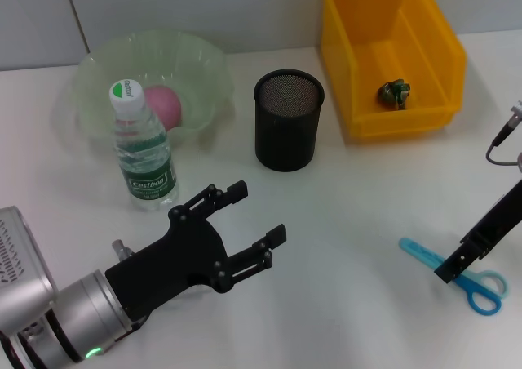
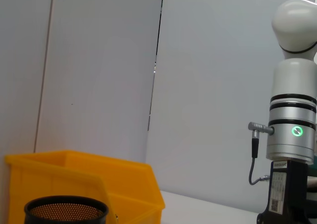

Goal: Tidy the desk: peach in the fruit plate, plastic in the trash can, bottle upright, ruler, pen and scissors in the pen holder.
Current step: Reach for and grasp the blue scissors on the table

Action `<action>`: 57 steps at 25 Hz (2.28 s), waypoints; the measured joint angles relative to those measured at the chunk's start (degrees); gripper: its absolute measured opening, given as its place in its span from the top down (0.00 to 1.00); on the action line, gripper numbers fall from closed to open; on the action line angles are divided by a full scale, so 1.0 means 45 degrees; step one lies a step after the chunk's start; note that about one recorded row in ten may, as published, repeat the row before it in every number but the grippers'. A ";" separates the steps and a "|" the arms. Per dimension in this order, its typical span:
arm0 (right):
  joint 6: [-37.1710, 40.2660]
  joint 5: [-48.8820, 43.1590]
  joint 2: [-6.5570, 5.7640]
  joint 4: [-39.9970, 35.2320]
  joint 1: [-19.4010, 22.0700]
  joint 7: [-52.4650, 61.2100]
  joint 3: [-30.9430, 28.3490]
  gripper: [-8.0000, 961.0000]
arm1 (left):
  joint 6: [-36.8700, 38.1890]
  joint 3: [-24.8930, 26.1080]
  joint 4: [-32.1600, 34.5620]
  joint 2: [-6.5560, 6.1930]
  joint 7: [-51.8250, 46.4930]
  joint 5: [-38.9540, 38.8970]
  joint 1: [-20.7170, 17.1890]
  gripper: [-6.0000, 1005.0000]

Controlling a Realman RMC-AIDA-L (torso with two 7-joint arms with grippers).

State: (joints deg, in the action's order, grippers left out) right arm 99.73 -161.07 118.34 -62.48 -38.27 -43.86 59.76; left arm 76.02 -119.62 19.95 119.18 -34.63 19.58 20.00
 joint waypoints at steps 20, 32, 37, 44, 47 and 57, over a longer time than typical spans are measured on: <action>-0.0016 -0.0673 0.0199 -0.0288 0.0042 0.0479 0.0939 0.18 | 0.0000 -0.0157 -0.0078 0.0001 0.0000 0.0025 -0.0087 0.21; -0.0024 -0.0675 0.0216 -0.0219 0.0045 0.0603 0.1097 0.18 | 0.0043 -0.0235 -0.0060 0.0000 0.0000 0.0023 -0.0102 0.21; -0.0198 -0.0716 0.0167 0.0092 -0.0175 0.0617 0.1096 0.19 | 0.0017 -0.0281 -0.0032 0.0000 0.0000 0.0023 -0.0094 0.21; -0.0363 -0.0945 0.0176 0.0327 -0.0400 0.0776 0.1113 0.19 | 0.0002 -0.0280 -0.0080 0.0000 0.0000 0.0023 -0.0018 0.21; -0.0386 -0.0997 0.0211 0.0360 -0.0414 0.0852 0.1156 0.19 | 0.0000 -0.0281 -0.0084 0.0000 0.0000 0.0024 0.0006 0.21; -0.0471 -0.1055 0.0285 0.0138 -0.0261 0.1126 0.1604 0.19 | 0.0000 -0.0355 -0.0056 0.0000 0.0000 0.0122 -0.0025 0.21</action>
State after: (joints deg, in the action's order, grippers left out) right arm 97.61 -165.82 119.62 -61.85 -39.45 -38.79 66.97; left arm 76.02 -121.22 19.70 119.18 -34.63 20.13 19.89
